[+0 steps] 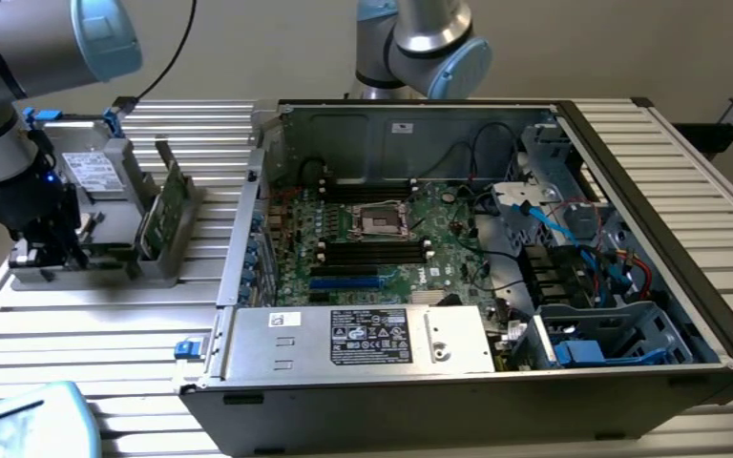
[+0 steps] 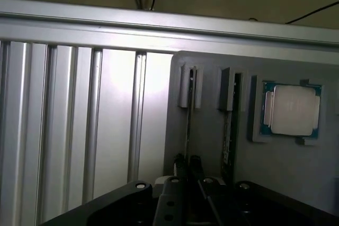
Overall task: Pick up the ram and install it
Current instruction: 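Pick up the ram and move it above insertion slot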
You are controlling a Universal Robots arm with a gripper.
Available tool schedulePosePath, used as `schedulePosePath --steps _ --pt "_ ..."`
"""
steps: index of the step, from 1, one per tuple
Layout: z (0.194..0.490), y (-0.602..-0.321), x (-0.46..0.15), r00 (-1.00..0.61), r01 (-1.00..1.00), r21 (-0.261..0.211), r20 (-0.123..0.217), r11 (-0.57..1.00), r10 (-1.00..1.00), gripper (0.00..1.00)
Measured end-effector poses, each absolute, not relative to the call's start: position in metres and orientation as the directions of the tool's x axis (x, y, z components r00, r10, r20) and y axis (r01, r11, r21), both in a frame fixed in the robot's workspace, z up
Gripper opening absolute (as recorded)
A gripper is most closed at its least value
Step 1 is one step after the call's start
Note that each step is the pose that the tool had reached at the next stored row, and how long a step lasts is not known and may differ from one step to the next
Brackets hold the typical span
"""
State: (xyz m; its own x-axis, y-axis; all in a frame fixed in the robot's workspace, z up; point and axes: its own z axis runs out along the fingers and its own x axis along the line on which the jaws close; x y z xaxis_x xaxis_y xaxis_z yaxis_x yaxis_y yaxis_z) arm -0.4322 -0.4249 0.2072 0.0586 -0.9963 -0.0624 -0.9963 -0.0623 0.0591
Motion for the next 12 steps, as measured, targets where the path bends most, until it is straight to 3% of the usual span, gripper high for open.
schedulePosePath --steps 12 --pt "0.235 -0.425 -0.432 0.058 -0.996 0.066 -0.063 -0.062 -0.996 0.14"
